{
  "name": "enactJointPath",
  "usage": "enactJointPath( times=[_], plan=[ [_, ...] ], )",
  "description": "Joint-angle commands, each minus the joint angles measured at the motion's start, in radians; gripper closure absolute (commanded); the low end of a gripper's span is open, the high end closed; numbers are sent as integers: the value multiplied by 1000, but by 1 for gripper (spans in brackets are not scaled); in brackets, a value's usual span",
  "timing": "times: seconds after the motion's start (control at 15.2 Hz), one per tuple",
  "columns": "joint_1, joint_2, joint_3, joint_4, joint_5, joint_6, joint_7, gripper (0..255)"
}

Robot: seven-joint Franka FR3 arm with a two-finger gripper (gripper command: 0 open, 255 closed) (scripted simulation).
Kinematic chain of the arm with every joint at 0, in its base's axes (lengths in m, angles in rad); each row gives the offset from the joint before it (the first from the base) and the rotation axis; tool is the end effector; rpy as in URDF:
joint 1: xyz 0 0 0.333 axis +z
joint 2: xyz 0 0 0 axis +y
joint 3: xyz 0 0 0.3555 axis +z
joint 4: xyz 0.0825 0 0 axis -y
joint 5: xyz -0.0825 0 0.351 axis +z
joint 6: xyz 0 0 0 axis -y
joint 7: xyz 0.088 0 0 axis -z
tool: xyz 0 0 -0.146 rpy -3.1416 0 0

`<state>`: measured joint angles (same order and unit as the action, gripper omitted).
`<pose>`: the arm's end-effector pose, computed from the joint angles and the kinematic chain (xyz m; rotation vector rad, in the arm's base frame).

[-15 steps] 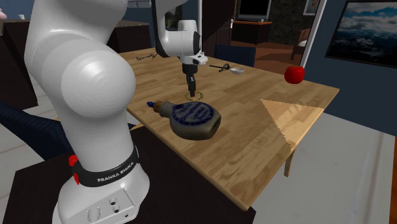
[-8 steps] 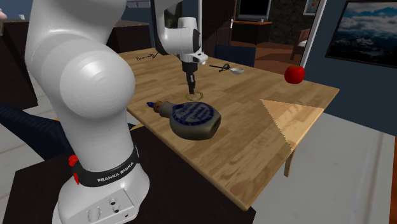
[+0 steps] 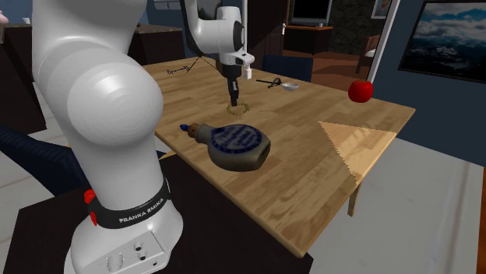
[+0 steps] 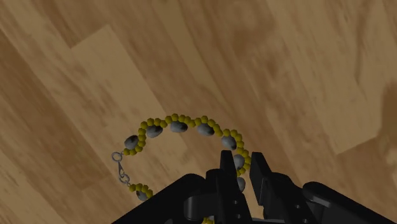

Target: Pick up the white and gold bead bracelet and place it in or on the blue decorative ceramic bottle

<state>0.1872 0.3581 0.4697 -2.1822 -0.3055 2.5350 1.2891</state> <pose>0.4471 0.3353 0.2685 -3.0449 0.6383 -0.0694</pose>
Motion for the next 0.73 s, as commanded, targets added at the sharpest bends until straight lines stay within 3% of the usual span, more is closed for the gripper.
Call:
enactJointPath(
  times=[0.0,0.66],
  plan=[
    [-10,-23,12,1,21,-22,-15,255],
    [-44,-129,57,19,113,-130,-80,255]
  ],
)
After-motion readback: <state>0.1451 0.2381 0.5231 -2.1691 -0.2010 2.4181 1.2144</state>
